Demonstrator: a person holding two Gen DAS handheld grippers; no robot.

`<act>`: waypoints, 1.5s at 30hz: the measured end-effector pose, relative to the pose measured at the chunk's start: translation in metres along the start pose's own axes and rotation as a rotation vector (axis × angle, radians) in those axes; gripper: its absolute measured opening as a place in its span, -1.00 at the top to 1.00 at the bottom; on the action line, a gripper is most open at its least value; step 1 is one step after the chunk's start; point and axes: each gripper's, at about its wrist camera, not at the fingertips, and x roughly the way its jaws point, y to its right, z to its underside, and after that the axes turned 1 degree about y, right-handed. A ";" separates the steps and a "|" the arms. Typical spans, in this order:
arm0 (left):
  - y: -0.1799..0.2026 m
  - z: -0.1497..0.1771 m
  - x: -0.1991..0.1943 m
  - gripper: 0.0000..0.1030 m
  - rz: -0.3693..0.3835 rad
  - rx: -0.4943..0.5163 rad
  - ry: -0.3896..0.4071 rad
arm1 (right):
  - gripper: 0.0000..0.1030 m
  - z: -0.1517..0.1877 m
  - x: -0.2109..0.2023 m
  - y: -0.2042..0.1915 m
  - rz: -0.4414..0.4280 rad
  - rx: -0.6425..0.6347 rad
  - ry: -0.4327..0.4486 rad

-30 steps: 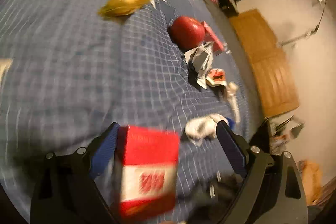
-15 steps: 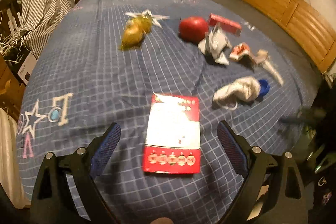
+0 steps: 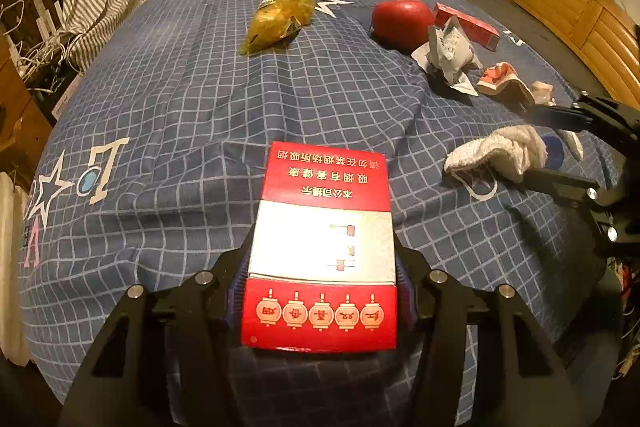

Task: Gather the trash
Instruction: 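Grasp the red-and-white cigarette box with left tool while right tool grasps white towel, then lift the cigarette box and towel and carry them to the white bucket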

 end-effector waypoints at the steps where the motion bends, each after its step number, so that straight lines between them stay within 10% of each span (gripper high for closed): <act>1: 0.000 0.000 0.000 -0.06 -0.002 0.000 0.002 | -0.23 0.000 0.003 0.003 -0.018 0.013 -0.010; 16: 0.002 0.002 0.004 -0.07 -0.013 0.006 0.011 | -0.28 0.003 0.007 0.003 -0.050 -0.002 -0.044; 19: 0.005 0.004 0.003 -0.06 -0.035 0.004 0.028 | -0.04 0.003 0.025 0.001 -0.017 0.002 -0.095; 26: 0.010 0.008 -0.009 -0.04 -0.050 -0.054 0.116 | 0.25 0.016 -0.008 -0.007 0.089 0.171 0.096; 36: 0.073 -0.007 -0.094 -0.04 -0.136 -0.055 0.444 | 0.25 0.021 -0.122 -0.017 0.435 0.357 0.449; 45: 0.120 -0.016 -0.141 -0.04 -0.136 -0.026 0.600 | 0.25 0.034 -0.179 -0.032 0.624 0.394 0.556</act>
